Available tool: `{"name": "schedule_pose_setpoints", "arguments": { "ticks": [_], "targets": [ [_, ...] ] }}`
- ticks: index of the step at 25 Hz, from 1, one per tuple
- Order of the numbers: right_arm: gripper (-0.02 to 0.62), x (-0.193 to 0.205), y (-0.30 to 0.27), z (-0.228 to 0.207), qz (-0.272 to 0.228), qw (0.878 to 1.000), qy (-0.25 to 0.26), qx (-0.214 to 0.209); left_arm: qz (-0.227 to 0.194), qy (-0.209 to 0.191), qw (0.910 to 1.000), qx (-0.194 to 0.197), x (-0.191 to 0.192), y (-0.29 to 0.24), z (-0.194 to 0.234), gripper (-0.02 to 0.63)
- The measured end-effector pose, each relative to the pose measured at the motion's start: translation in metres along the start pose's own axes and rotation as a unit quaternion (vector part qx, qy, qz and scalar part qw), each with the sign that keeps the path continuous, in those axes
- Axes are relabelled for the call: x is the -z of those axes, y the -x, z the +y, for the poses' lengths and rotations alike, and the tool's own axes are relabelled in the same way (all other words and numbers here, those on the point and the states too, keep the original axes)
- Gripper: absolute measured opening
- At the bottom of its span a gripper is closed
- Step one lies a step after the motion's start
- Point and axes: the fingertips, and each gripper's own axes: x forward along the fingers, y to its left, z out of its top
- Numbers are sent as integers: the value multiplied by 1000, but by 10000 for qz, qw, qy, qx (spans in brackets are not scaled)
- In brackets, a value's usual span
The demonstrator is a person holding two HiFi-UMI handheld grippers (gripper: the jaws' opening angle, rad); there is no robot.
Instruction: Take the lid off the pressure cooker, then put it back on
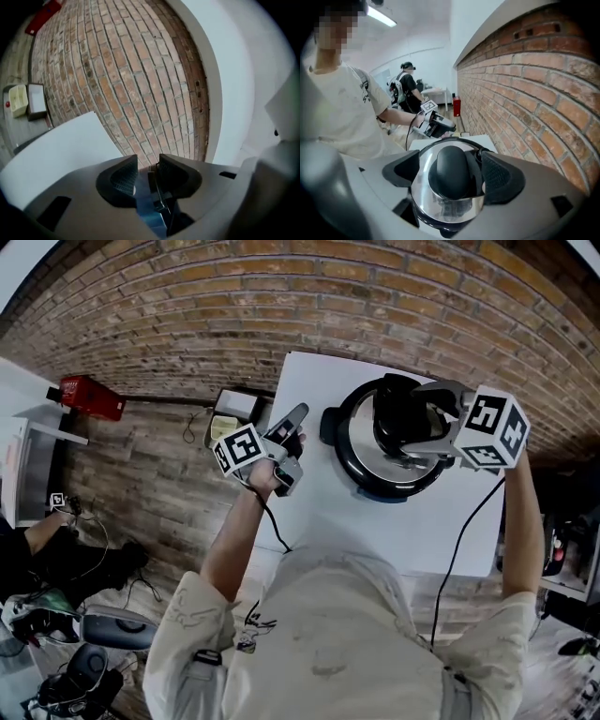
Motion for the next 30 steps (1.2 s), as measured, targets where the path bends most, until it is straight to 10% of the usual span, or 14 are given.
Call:
{"name": "schedule_pose_setpoints", "arguments": {
  "ticks": [8, 19, 26, 30],
  "targets": [
    [419, -4, 80, -12, -2471, 9503, -734, 1749, -705, -2107, 9721, -748, -30, 24, -53, 149],
    [411, 37, 128, 7, -3479, 8662, -1308, 3341, -1296, -4871, 8583, -962, -7, 28, -159, 130],
    [411, 61, 143, 17, -3707, 8068, -1439, 4369, -1612, -5717, 7977, -1039, 28, 31, -192, 127],
    [405, 90, 140, 18, -3895, 7726, -1996, 4599, -1723, -5934, 7772, -1186, 50, 34, -194, 127]
  ]
}}
